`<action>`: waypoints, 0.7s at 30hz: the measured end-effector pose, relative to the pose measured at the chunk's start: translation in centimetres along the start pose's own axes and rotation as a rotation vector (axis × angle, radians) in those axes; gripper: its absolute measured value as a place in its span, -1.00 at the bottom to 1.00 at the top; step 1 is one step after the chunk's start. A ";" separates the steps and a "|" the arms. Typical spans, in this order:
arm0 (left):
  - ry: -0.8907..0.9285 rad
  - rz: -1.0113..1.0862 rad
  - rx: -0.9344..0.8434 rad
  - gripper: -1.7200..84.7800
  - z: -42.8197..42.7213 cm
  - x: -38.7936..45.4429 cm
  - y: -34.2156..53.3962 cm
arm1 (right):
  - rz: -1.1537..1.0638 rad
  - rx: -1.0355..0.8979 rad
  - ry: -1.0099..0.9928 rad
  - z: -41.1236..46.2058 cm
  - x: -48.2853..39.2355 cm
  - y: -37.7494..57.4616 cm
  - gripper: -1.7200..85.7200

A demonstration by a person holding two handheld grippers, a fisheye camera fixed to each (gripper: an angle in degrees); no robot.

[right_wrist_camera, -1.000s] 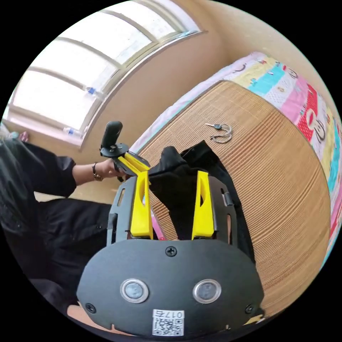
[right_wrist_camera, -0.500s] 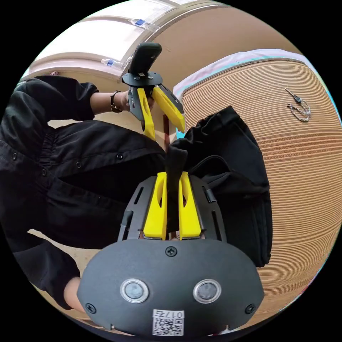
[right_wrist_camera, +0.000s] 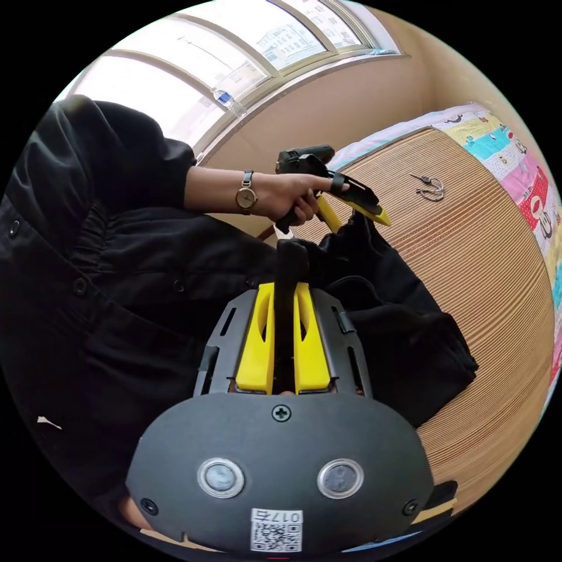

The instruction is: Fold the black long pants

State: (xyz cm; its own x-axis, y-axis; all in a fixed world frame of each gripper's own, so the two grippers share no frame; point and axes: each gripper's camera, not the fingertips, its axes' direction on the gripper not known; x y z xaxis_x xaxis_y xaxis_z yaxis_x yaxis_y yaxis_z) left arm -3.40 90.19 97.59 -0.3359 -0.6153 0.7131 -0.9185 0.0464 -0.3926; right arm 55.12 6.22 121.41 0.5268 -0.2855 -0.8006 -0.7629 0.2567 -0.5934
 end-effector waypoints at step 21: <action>0.963 0.952 -0.185 -0.84 2.2 21.8 13.1 | 0.279 0.935 0.463 -31.6 -22.6 37.4 -0.88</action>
State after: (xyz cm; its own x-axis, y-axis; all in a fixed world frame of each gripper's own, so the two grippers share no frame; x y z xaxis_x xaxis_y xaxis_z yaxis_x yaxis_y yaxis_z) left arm -22.30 75.68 106.70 -0.7893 0.4963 0.3615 -0.2415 0.2904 -0.9259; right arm 2.89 -6.87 119.93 0.0362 -0.3782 -0.9250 -0.1422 0.9143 -0.3794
